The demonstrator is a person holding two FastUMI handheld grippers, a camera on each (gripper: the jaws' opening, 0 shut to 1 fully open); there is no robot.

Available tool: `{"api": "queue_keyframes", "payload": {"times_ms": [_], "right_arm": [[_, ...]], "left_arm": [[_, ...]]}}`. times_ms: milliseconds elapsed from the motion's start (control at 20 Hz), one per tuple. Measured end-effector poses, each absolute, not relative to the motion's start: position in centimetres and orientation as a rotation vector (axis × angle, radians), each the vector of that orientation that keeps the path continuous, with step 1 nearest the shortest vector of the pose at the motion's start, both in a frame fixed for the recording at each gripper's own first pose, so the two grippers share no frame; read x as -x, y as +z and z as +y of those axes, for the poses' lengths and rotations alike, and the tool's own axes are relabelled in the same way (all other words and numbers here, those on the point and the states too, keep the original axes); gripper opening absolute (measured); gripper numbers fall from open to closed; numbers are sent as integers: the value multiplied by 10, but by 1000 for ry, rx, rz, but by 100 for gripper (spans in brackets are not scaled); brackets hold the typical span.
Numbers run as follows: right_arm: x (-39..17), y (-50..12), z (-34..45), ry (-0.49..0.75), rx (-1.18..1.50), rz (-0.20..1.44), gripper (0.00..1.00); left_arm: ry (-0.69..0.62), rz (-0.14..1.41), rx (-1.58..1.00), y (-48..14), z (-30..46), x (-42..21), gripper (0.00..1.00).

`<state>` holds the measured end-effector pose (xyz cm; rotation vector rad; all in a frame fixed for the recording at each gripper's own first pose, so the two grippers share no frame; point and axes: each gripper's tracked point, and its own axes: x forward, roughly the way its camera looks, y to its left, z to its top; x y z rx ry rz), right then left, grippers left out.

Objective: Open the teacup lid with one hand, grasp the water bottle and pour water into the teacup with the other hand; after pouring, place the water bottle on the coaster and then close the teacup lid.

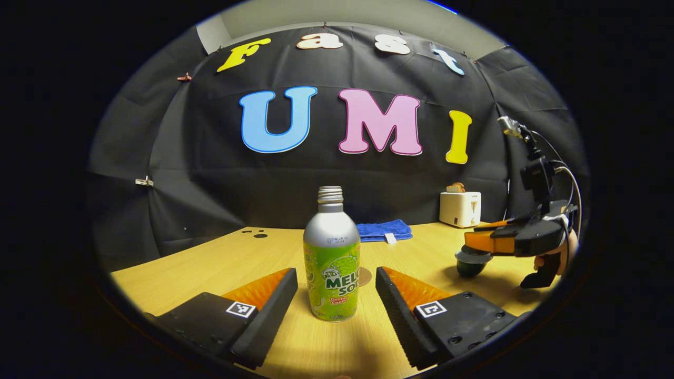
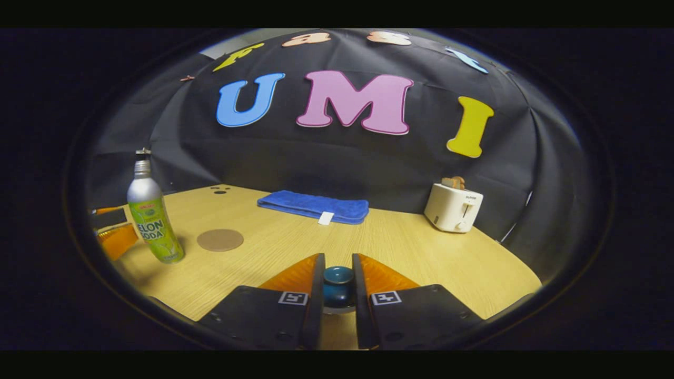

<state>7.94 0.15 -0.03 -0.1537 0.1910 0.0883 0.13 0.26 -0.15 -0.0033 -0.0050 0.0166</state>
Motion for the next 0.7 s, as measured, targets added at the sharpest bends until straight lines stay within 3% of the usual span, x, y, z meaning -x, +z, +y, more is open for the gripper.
{"api": "queue_keyframes", "payload": {"times_ms": [50, 100, 400, 500, 550, 600, 700], "right_arm": [[-75, 6, -1, 89, 144, 180, 32], [-69, 11, -4, 89, 134, 170, 29], [-33, 24, -44, 40, 49, 118, 32], [-26, 18, -61, 7, 38, 118, 28], [-25, 13, -71, -10, 43, 120, 32], [-23, 10, -78, -24, 46, 123, 24], [-21, 3, -84, -29, 25, 128, 28]], "left_arm": [[17, -5, 3, -1, 3, -1, 95], [17, -5, 3, -2, 3, -1, 95], [49, -4, 3, -2, 13, -10, 95], [56, -4, 4, -2, 15, -18, 95], [56, -4, 3, -1, 16, -21, 95], [48, -4, 3, -2, 14, -25, 95], [37, -5, 3, -2, 14, -32, 95]]}}
